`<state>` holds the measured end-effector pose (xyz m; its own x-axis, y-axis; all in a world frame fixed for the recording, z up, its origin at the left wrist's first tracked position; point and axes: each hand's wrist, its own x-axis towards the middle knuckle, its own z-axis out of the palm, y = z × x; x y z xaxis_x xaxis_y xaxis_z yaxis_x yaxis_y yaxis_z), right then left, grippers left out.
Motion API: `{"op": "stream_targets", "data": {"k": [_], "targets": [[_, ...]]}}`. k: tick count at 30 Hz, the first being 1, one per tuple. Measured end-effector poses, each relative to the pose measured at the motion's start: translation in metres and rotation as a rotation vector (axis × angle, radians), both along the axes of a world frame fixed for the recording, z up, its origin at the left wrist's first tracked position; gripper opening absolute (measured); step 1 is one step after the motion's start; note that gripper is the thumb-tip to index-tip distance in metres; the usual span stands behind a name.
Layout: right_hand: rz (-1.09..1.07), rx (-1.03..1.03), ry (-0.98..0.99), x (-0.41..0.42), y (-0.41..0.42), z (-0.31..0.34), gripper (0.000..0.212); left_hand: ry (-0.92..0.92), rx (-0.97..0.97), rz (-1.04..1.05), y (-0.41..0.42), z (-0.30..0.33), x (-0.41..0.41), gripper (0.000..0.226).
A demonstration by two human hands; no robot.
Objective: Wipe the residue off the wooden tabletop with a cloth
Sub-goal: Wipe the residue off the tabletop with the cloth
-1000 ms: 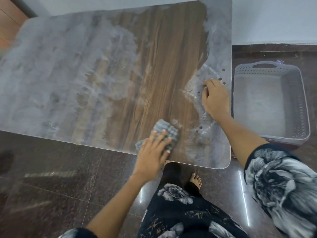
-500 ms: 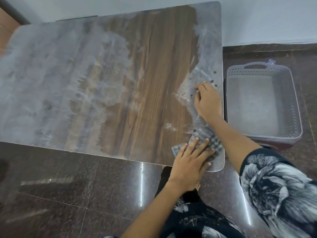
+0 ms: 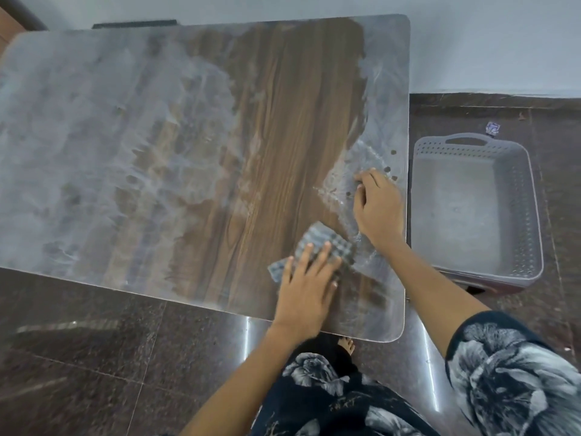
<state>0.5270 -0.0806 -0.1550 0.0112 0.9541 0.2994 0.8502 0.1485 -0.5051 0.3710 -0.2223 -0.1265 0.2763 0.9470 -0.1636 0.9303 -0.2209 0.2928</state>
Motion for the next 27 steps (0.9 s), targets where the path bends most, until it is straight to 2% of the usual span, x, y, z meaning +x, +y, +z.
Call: {"op": "stream_targets", "data": {"k": [4, 6, 11, 15, 18, 21, 23, 25, 27], "targets": [[0.008, -0.010, 0.015, -0.001, -0.001, 0.002, 0.023, 0.036, -0.061, -0.197, -0.003, 0.002, -0.008, 0.040], [0.008, -0.010, 0.018, -0.001, 0.001, 0.002, 0.022, 0.009, -0.056, -0.201, 0.008, 0.004, -0.027, 0.042], [0.032, -0.025, -0.034, -0.001, -0.003, 0.004, 0.024, -0.117, -0.087, 0.253, 0.051, 0.004, -0.062, 0.048], [0.095, -0.042, -0.098, 0.000, -0.005, 0.007, 0.029, -0.113, -0.102, 0.428, 0.039, 0.004, -0.020, 0.047], [0.215, -0.055, -0.077, 0.000, -0.005, 0.007, 0.032, -0.064, -0.097, 0.382, -0.001, 0.007, 0.021, 0.055], [0.276, -0.063, -0.049, 0.002, -0.004, 0.005, 0.031, -0.069, -0.128, 0.291, -0.049, 0.007, 0.079, 0.051], [0.299, -0.075, -0.037, 0.004, -0.004, 0.003, 0.032, 0.001, -0.123, 0.214, -0.072, 0.000, 0.115, 0.047], [0.315, -0.080, -0.013, 0.007, -0.004, 0.002, 0.033, 0.068, -0.137, 0.240, -0.079, -0.003, 0.133, 0.045], [0.334, -0.090, 0.010, 0.010, -0.004, 0.003, 0.034, 0.028, -0.101, 0.286, -0.077, -0.001, 0.136, 0.047]]}}
